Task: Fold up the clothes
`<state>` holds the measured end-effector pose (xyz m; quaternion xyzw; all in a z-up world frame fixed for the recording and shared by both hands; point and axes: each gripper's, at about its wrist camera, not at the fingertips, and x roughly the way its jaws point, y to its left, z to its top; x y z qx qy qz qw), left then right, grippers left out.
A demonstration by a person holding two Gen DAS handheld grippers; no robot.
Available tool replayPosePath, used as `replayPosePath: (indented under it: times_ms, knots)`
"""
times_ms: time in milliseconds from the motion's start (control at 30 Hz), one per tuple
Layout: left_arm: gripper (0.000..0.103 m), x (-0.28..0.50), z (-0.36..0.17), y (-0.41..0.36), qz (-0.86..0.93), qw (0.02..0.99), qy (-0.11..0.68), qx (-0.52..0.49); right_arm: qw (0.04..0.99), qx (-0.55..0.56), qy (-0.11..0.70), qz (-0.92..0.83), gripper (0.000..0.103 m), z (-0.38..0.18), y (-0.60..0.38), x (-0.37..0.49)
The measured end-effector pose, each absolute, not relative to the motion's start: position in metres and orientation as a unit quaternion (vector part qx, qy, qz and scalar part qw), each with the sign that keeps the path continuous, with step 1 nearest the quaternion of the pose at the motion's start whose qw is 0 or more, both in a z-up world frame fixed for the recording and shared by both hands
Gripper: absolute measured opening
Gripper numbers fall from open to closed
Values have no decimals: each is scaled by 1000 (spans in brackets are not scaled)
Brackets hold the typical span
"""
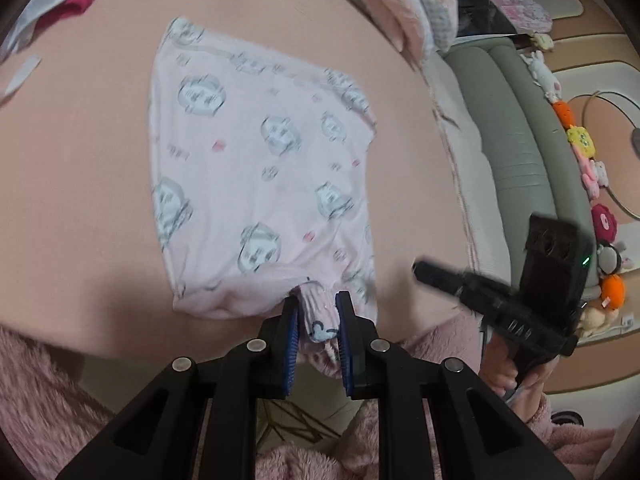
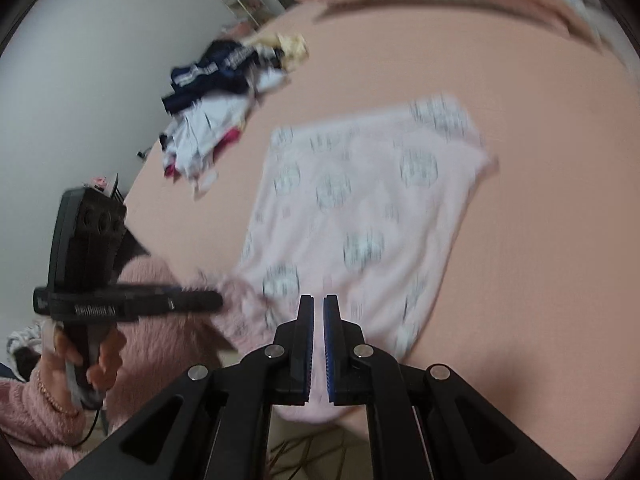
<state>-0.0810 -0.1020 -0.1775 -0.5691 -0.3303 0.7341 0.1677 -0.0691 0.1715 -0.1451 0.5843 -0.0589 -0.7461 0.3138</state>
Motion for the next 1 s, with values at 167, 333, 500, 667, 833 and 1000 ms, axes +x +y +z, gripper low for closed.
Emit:
replayPosePath:
  times_ms: [167,333,500,667,833,1000]
  knots:
    - [15,-65,-186,-109,728,160,-352,-566,298,647,-89,-696,19,-199,187,-40]
    - [15,-52,-187,-104,729,156,-350,-567,287,643,-120,-699,47,-208,194,-29]
    - [15,-41,-193,-100,723,154,-354,-573,274,640,-129,-707,58,-228,187,-36]
    - [15,-32,-194,-99,721,152,-360,-572,298,637,-122,-700,20,-231,178,-32]
    - [15,-29,-198,-95,716,153,-367,-574,316,661,-143,-665,11,-248,175,-20]
    - [15,-37,-181,-106,718,188,-405,-534,321,620,-174,-695,4,-209,187,-32]
